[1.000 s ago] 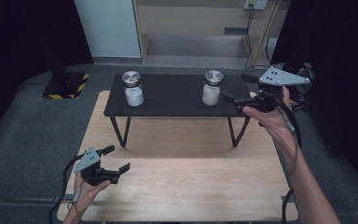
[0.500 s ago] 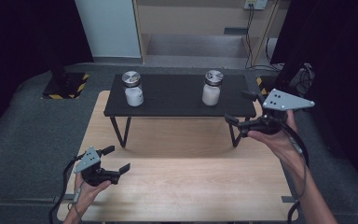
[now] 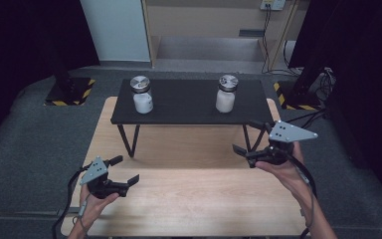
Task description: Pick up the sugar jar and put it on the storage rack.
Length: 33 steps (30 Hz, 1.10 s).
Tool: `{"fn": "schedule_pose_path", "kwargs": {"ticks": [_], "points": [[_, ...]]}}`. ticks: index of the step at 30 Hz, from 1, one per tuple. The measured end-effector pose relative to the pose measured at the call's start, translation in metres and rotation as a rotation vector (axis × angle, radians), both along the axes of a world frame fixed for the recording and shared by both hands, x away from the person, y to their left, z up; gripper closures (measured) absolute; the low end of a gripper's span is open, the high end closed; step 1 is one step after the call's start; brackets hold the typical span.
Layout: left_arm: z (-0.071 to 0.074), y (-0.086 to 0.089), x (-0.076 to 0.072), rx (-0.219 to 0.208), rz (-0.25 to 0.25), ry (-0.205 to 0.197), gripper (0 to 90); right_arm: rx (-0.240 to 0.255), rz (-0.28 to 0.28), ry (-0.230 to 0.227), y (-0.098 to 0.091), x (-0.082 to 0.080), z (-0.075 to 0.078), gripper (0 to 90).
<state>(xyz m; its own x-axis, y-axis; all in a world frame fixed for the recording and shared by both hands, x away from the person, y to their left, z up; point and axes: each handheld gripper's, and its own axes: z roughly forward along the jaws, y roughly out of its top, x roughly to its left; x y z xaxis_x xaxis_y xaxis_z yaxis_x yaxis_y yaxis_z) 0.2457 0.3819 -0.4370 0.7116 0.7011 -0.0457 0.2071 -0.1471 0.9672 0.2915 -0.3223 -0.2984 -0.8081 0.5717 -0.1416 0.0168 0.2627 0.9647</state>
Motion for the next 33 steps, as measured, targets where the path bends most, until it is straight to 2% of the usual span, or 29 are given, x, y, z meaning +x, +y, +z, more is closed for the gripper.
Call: {"fn": "schedule_pose_path", "kwargs": {"ticks": [2,3,6,7,8,10,11,12,14,16,27,33], "points": [[0.0,0.0,0.0,0.001,-0.001,0.001,1.8,0.001,0.01,0.019,0.002,0.0,-0.011,7.6],[0.0,0.0,0.0,0.001,-0.001,0.001,1.8,0.001,0.01,0.019,0.002,0.0,-0.011,7.6],[0.0,0.0,0.0,-0.003,-0.002,-0.001,1.8,0.006,0.012,0.029,0.002,-0.003,-0.027,7.3],[0.0,0.0,0.0,0.0,-0.002,-0.001,1.8,0.015,0.008,0.046,0.001,-0.004,-0.037,7.2],[0.0,0.0,0.0,0.002,-0.004,0.0,1.8,0.015,0.008,0.046,0.001,-0.004,-0.037,7.2],[0.0,0.0,0.0,0.001,-0.005,-0.001,1.9,0.022,-0.007,0.065,0.0,-0.008,-0.053,7.2],[0.0,-0.001,0.0,0.004,-0.004,-0.002,1.9,0.022,-0.007,0.065,0.0,-0.008,-0.053,7.2],[0.0,-0.001,0.0,0.006,-0.005,-0.001,1.9,0.036,-0.007,0.074,-0.002,-0.009,-0.061,7.3],[0.0,-0.001,0.001,0.008,-0.006,0.0,1.9,0.038,-0.008,0.082,-0.003,-0.009,-0.065,7.3],[0.0,-0.002,0.001,0.009,-0.007,0.0,1.9,0.039,-0.02,0.094,-0.004,-0.011,-0.077,7.3],[0.0,-0.001,0.002,0.013,-0.007,0.003,1.9,0.034,-0.032,0.136,-0.002,-0.018,-0.105,7.3],[0.0,-0.001,0.001,0.009,-0.004,0.0,1.9,0.037,-0.051,0.146,-0.004,-0.021,-0.113,7.3]]}}
